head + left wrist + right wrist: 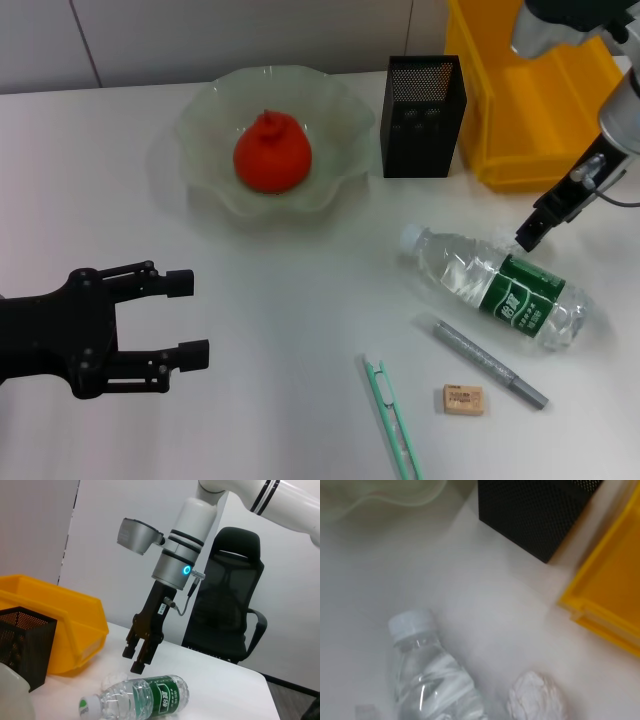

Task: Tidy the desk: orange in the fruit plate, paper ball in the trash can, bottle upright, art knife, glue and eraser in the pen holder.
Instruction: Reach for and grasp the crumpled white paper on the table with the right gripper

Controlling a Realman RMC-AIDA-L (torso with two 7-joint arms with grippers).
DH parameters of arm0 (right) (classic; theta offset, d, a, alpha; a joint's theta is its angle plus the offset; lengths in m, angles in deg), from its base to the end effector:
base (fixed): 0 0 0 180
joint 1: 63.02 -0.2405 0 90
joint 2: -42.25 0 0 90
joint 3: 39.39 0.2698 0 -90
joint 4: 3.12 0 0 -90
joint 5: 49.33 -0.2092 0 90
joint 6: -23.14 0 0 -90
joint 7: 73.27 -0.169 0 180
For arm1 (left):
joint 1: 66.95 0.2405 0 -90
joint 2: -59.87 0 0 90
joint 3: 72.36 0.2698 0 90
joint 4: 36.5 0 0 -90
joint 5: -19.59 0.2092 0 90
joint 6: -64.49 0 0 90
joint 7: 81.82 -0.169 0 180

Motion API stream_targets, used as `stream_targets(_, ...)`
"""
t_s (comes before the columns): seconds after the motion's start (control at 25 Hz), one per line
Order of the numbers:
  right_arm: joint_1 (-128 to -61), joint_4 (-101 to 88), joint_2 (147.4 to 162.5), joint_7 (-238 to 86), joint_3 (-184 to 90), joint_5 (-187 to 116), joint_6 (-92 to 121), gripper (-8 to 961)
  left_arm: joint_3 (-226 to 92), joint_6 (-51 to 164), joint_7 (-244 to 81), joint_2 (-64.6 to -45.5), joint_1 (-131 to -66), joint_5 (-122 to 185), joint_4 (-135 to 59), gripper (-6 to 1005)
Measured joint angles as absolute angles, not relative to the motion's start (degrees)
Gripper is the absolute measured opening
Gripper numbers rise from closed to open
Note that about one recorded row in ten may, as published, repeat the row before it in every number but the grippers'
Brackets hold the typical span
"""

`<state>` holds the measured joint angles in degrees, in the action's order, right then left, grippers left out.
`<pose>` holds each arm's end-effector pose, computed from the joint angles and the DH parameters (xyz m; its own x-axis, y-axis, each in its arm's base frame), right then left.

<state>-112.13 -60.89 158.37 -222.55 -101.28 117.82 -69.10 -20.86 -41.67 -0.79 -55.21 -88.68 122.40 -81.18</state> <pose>0.2366 0.4129 0.0184 0.4883 -0.8372 0.2463 -0.6040 -0.5279 -0.5971 -0.2561 0.2826 0.0042 0.7864 0.2990 0.5405 0.3180 -0.9461 0.0607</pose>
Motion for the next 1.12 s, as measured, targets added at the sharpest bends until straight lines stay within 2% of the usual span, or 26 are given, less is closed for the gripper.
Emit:
stream_targets(0.32,-113.4,-56.31,158.94,-221.81,-101.32,117.83,-65.06,687,-20.88,-41.62,-0.77,-55.49,-88.62,122.43,-81.14,840)
stream_targets(0.72,-114.13,-52.86,158.97,-221.7,-102.61,117.88,-61.51,688,-20.86,-41.38,-0.57,-55.92,-88.82,123.2,-81.15,839)
stream_targets(1.12,-114.34,-51.38,158.98,-221.1,-102.79,117.88,-60.93,566,-21.18,-41.23,-0.32,-55.97,-88.84,123.22,-81.14,838)
